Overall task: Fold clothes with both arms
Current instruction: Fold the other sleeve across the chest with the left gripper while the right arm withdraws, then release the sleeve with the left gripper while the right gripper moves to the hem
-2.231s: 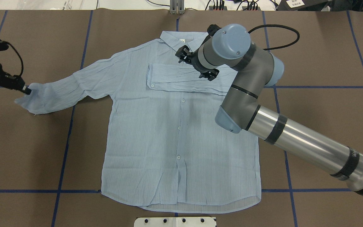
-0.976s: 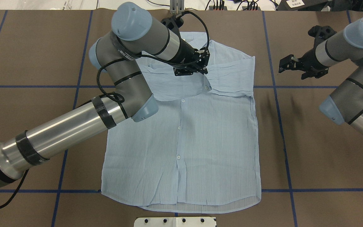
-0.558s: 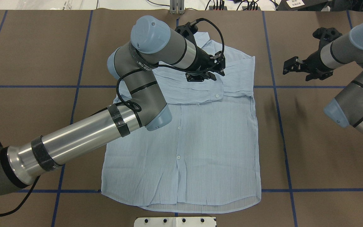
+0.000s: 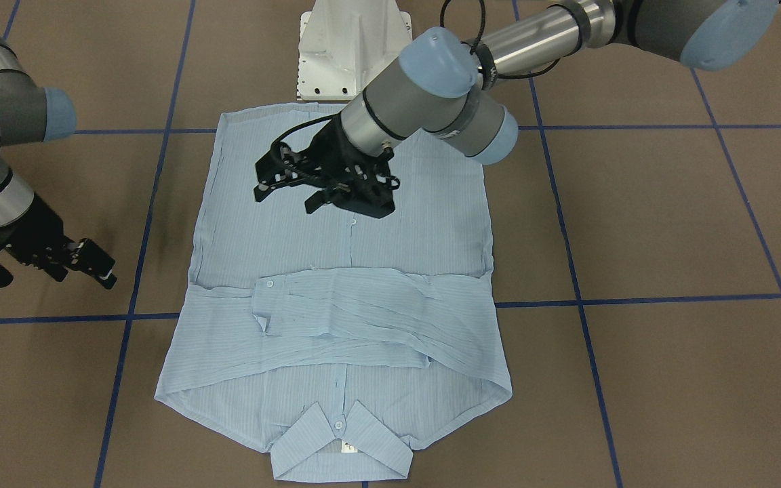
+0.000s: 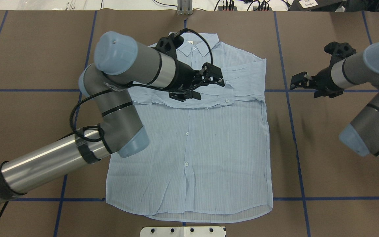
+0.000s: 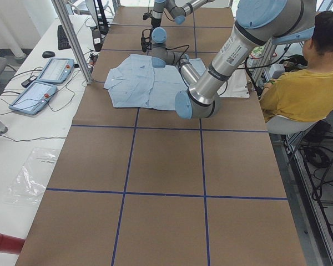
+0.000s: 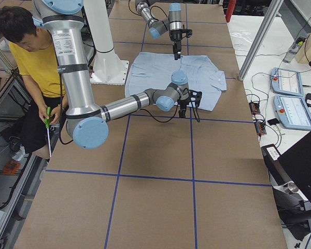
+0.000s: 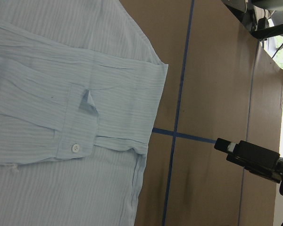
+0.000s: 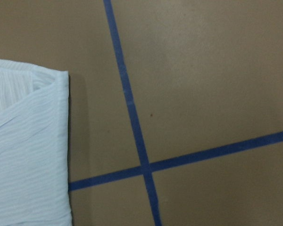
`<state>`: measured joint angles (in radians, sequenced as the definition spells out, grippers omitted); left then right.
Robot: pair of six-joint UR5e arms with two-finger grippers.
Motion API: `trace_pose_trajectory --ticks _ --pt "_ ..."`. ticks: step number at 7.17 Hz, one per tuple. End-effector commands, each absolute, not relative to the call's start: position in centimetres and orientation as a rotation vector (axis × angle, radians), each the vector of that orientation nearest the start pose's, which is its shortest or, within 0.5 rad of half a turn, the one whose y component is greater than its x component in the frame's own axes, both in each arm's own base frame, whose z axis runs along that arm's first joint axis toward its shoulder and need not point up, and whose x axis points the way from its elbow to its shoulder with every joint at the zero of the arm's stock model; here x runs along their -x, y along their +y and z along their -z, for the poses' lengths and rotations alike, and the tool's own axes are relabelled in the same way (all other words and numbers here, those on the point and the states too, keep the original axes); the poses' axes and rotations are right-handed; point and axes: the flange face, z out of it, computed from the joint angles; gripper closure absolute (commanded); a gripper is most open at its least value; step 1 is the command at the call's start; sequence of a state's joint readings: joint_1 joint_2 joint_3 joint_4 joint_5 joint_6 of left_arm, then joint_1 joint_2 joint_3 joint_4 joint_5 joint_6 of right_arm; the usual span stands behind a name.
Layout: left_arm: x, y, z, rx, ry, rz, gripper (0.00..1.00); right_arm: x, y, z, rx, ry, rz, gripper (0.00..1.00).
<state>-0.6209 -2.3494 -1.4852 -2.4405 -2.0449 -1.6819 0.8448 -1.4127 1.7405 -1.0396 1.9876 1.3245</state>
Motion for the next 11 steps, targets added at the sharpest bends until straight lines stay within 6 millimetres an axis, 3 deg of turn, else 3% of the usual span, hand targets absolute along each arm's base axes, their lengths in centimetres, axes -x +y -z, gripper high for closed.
trace_pose_trajectory --ticks 1,2,3,5,6,8,9,11 --pt "-47.4 -46.4 -17.1 -0.078 1.527 0.185 0.11 38.6 -37.8 -38.3 -0.089 -0.98 -0.517 0.01" --pt "-46.5 -47.1 -19.9 -0.107 1.489 0.181 0.11 41.7 -31.2 -36.2 -0.133 -0.952 -0.536 0.02" --pt "-44.6 -47.4 -20.8 -0.131 1.485 0.185 0.11 43.7 -25.2 -33.7 -0.119 -0.898 -0.565 0.07" --pt "-44.1 -47.6 -21.6 -0.134 1.475 0.195 0.11 45.7 -18.3 -33.1 -0.098 -0.805 -0.599 0.08" --pt "-44.3 -47.7 -21.8 -0.135 1.469 0.2 0.11 46.6 -16.0 -33.9 -0.11 -0.759 -0.591 0.09" --pt "-44.3 -47.8 -21.9 -0.138 1.468 0.205 0.11 47.2 -15.2 -34.9 -0.074 -0.732 -0.658 0.13" --pt "-44.3 -47.8 -22.0 -0.138 1.466 0.205 0.11 48.0 -15.0 -36.5 -0.079 -0.7 -0.666 0.15" --pt "-44.2 -47.7 -21.9 -0.138 1.468 0.205 0.1 48.3 -15.0 -36.9 -0.079 -0.693 -0.67 0.17"
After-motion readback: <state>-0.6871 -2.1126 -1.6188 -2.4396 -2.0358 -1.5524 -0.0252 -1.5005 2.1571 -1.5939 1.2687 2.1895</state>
